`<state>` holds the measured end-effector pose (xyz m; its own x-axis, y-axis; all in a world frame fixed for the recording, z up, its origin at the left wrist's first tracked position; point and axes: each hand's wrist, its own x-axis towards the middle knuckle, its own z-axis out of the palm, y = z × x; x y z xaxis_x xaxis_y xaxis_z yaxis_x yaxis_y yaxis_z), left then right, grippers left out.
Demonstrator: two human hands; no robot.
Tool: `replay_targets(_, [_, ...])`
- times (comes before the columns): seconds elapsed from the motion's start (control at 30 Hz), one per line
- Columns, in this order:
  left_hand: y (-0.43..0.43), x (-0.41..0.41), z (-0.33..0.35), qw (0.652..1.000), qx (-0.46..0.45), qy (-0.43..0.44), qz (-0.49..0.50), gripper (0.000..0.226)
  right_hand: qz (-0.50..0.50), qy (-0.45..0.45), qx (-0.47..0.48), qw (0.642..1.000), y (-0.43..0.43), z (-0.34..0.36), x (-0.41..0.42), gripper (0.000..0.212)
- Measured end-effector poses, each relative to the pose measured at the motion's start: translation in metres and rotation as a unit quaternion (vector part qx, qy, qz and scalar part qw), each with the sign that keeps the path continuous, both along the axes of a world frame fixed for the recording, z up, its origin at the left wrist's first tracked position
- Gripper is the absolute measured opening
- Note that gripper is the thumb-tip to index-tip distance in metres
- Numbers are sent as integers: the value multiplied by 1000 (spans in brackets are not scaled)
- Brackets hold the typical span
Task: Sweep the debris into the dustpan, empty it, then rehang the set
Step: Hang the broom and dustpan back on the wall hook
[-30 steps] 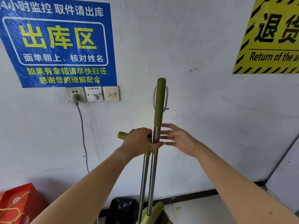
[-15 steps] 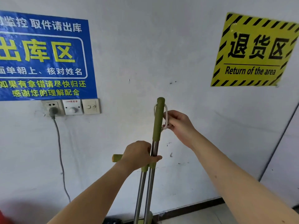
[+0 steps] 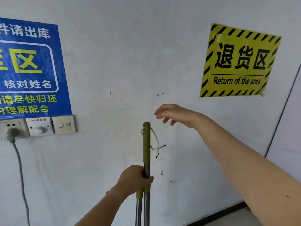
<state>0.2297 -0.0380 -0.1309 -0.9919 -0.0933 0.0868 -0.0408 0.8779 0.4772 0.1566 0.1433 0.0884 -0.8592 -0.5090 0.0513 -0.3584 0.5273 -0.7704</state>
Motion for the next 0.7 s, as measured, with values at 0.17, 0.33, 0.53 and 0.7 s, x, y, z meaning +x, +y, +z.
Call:
replay_targets(0.17, [1,-42,16,999,23,-14,-38,42,148,-163,101,970,-12,-37,-43,18])
replay_targets(0.33, [-11,-71,27,997,50,-29,-58,42,109,-80,41,990,-7,-39,-85,11])
replay_targets(0.53, [-13,-95,16,994,54,-53,-80,39,44,-96,-304,947,2,-7,-117,21])
replay_targets(0.7, [6,-117,14,991,-14,-72,-115,41,57,-138,-359,921,-16,13,-125,8])
